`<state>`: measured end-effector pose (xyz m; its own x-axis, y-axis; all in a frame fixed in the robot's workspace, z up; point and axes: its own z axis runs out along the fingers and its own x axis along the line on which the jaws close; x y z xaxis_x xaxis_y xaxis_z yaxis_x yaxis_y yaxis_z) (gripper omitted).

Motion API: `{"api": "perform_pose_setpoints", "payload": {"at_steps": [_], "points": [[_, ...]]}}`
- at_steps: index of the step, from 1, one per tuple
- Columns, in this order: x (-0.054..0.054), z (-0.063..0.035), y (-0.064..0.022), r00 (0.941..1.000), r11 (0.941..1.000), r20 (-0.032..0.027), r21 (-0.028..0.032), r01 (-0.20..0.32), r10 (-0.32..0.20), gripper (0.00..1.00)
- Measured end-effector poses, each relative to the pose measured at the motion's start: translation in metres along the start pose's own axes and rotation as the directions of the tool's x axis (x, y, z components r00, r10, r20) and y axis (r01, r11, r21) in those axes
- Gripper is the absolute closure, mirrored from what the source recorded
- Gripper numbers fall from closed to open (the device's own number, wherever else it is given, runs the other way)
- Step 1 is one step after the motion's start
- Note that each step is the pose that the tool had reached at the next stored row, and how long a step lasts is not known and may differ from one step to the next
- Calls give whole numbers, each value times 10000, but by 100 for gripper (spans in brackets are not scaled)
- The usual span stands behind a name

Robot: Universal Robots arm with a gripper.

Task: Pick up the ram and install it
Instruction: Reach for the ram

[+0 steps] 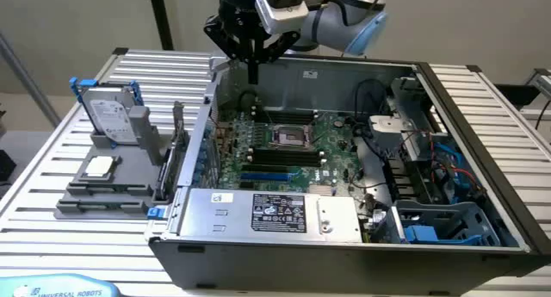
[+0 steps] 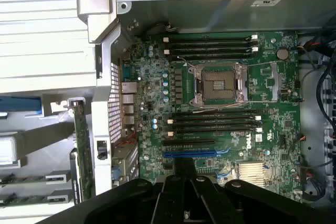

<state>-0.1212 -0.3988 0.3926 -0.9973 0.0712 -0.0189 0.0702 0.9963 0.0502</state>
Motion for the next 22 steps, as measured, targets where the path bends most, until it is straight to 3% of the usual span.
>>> {"api": "perform_pose_setpoints", "payload": {"at_steps": [15,22], "points": [[17,-3,-22,10000,10000,-2,-2,0,0,89],[269,-15,-203,10000,10000,0,-4,0,0,89]]}}
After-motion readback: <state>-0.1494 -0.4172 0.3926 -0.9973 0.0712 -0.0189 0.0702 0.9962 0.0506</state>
